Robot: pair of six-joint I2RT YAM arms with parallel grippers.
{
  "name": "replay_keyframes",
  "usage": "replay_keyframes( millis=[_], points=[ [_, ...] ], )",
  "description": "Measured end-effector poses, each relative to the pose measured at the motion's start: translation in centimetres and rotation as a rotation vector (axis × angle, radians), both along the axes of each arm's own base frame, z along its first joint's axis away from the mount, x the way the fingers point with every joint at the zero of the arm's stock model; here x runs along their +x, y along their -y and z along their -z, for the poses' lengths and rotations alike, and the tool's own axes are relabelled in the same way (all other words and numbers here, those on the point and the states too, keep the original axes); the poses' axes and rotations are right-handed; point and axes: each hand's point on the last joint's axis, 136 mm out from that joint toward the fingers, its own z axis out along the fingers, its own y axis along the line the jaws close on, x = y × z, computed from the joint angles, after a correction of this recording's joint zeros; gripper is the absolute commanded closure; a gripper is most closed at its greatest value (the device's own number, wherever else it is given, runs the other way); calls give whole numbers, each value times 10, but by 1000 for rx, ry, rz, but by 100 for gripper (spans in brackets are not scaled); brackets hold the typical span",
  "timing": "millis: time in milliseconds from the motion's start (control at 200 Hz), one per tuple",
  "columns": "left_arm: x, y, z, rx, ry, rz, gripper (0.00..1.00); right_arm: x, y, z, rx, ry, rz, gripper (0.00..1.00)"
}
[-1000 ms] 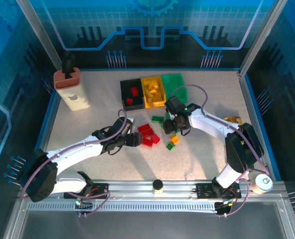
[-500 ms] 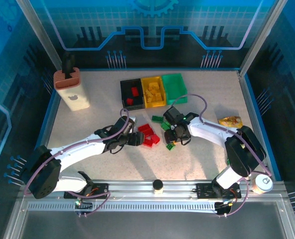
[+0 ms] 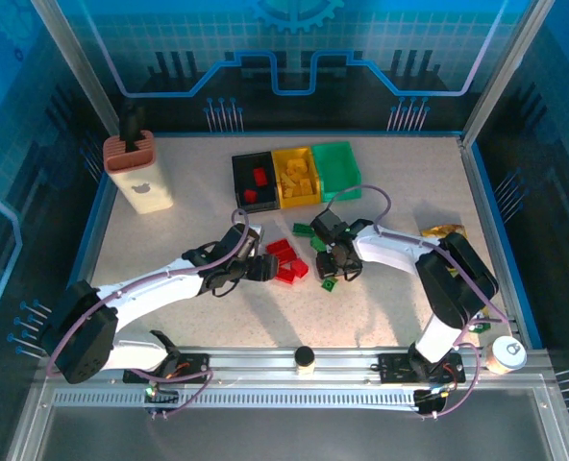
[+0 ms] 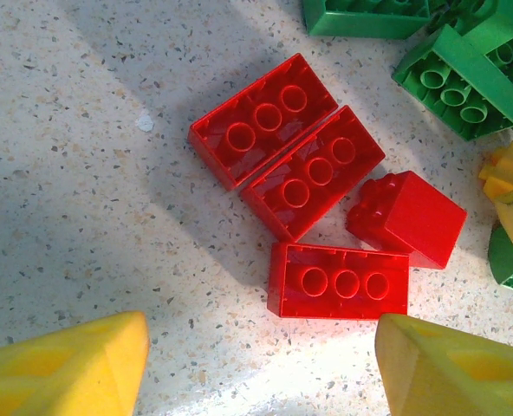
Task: Sort the legos into containers by color
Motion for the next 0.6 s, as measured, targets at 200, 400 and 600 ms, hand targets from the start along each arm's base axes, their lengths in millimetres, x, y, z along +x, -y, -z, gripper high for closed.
replay_keyframes(
  millis=[200,400,600],
  points=[
    [0,1,1,-5,6,0,30,0,0,6,-8,-8,14,63],
    [2,2,-1,-10,13,0,31,3,0,4,-14,-1,18,70],
    [2,2,-1,-10,14,0,31,16,-10,-16,-4,45,4,71]
  ],
)
